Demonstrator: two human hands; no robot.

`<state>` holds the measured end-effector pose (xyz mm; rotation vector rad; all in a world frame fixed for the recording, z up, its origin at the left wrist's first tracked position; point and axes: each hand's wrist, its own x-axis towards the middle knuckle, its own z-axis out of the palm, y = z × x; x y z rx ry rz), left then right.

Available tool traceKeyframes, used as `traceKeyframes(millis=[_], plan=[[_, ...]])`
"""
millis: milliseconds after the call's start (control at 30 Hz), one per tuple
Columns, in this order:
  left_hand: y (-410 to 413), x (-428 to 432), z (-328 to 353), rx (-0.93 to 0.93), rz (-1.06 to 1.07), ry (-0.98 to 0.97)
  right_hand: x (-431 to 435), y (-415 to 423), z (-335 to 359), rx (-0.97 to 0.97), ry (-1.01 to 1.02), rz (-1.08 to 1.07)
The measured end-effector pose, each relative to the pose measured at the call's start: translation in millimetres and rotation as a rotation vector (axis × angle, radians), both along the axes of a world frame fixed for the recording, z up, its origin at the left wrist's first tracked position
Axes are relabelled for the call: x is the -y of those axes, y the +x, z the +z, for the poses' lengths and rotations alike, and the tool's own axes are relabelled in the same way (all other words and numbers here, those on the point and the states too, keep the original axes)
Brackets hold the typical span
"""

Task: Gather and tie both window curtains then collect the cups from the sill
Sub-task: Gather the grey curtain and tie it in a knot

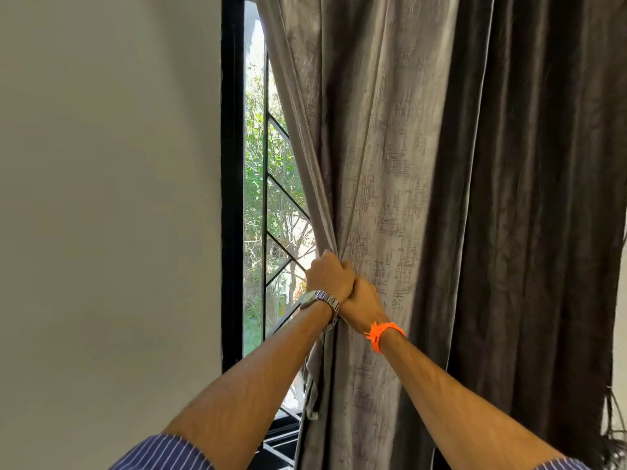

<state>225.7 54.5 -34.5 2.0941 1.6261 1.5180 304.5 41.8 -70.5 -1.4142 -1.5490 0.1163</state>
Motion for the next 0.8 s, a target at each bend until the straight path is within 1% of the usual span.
traceKeyframes(millis=[100,167,267,333,400,533,600,667,800], plan=[[11.0,-4.7,-1.9,-0.043,0.060,0.013,1.6,22.2,-12.4,-0.090,0.032,0.105],[16.3,-8.8,-2.5,-0.049,0.069,0.008,6.3,33.8,-11.8,-0.134,0.094,0.101],[20.9,-14.2,-2.4,-0.044,0.078,0.006,6.5,61.7,-6.0,-0.183,0.162,0.001],[23.9,-18.6,-1.7,-0.059,0.086,0.011,6.5,79.3,-2.7,-0.119,0.192,-0.073],[26.9,-23.2,-1.4,-0.053,0.108,0.028,3.9,94.3,0.0,-0.052,0.270,-0.153],[37.8,-27.6,1.2,-0.052,0.157,0.053,-4.0,118.5,6.3,-0.072,0.412,-0.329],[44.4,-28.4,2.4,-0.059,0.180,0.057,-8.1,126.9,8.6,-0.165,0.408,-0.362],[51.7,-29.3,4.2,-0.069,0.199,0.070,-13.6,133.4,10.2,-0.268,0.358,-0.351],[65.6,-29.5,6.4,-0.102,0.202,0.094,-26.7,140.5,9.0,-0.396,0.239,-0.223]])
